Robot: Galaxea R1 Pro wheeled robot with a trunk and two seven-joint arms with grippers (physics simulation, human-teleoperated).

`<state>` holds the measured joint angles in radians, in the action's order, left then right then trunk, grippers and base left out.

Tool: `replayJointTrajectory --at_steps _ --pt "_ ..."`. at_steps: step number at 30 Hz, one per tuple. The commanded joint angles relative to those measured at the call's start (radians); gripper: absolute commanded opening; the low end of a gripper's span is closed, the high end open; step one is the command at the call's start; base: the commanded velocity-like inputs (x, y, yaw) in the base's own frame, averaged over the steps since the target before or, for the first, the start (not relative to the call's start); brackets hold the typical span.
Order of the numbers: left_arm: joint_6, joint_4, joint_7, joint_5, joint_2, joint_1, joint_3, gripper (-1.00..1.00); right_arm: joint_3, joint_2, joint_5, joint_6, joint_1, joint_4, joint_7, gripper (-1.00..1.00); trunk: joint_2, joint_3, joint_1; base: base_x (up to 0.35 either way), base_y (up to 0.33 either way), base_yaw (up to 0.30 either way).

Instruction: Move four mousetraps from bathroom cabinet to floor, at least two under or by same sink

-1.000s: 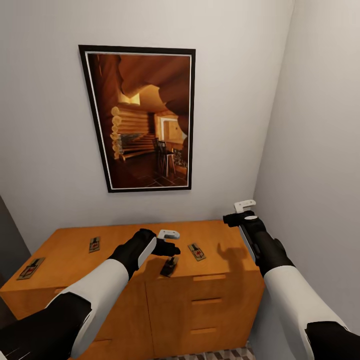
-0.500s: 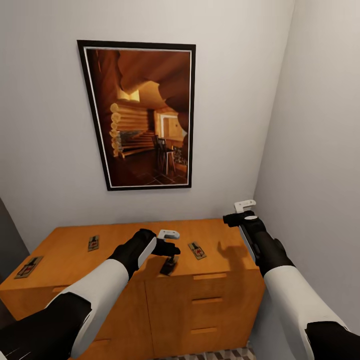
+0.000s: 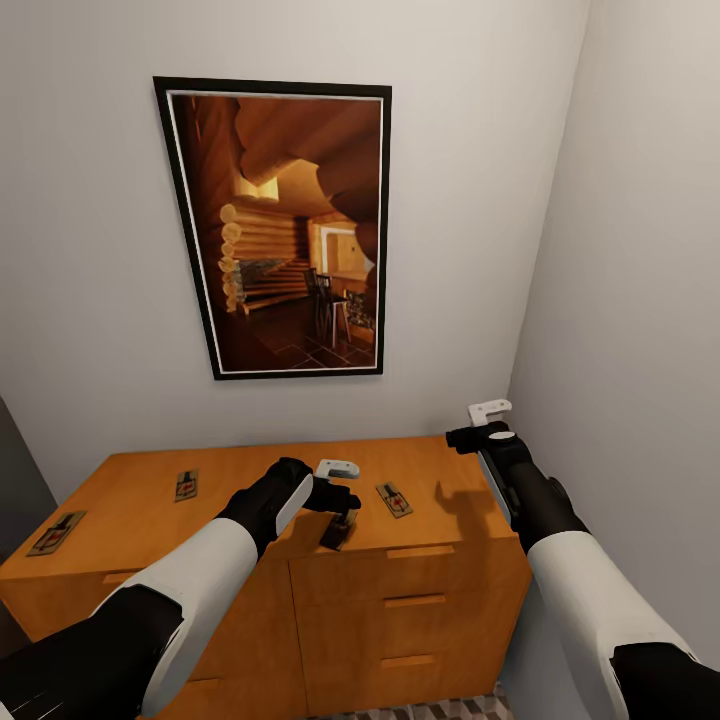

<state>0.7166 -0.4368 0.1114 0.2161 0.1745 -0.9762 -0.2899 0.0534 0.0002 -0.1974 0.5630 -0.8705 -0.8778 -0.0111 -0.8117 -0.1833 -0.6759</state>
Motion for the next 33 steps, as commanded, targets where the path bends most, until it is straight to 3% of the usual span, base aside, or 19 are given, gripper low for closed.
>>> replayJointTrajectory --at_steps 1,8,25,33 --pt "0.004 0.0 -0.001 0.005 0.0 -0.001 -0.002 1.0 0.002 0.0 -0.005 0.006 -0.001 -0.001 -0.001 1.0 -0.001 -0.002 0.0 0.0 0.0 0.0" --pt "0.004 0.0 -0.002 0.005 0.0 0.005 -0.002 1.0 0.002 0.0 -0.005 0.006 -0.001 -0.001 -0.001 1.0 -0.001 -0.002 0.0 0.0 0.0 0.0" --pt "0.004 0.0 -0.007 0.003 0.0 0.024 -0.002 1.0 0.002 0.0 -0.004 0.006 0.0 -0.001 -0.001 1.0 -0.12 -0.055 -0.065 0.0 0.0 0.0" --pt "0.004 0.0 -0.006 0.003 0.0 0.028 -0.002 1.0 0.002 0.0 -0.004 0.006 0.0 -0.001 -0.001 1.0 -0.12 -0.055 -0.065 0.0 0.0 0.0"
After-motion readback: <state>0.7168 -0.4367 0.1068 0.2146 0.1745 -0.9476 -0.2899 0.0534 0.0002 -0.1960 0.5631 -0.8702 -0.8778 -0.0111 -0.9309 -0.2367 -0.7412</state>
